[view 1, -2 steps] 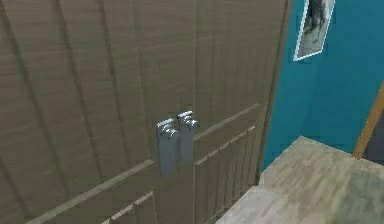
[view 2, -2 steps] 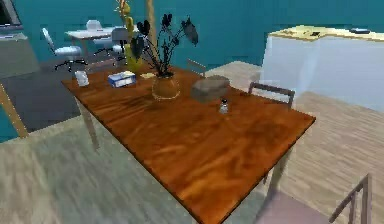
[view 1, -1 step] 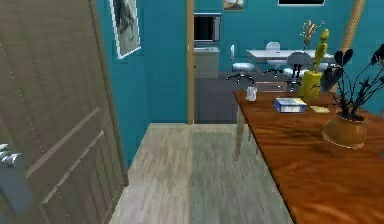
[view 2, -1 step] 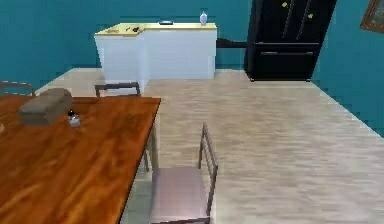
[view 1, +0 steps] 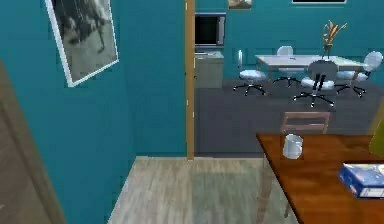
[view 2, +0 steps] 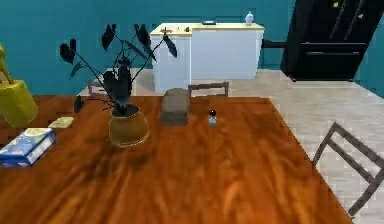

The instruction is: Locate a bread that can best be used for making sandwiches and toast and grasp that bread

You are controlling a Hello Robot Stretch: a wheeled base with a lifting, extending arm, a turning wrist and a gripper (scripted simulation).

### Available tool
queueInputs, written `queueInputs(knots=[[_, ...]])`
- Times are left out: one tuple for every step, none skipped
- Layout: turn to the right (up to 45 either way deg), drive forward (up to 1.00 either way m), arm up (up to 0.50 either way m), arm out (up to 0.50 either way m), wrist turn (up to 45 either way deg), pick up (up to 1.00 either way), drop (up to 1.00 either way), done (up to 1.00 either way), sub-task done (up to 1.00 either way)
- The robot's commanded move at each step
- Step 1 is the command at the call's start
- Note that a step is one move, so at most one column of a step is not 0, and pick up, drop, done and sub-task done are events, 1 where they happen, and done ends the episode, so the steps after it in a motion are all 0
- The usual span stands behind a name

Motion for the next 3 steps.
queueInputs(knots=[[45.0, 0.00, 0.00, 0.00, 0.0, 0.00, 0.00, 0.00, 0.00], [27.0, 0.00, 0.00, 0.00, 0.0, 0.00, 0.00, 0.00, 0.00], [0.0, 0.15, 0.00, 0.00, 0.0, 0.00, 0.00, 0.00, 0.00]])
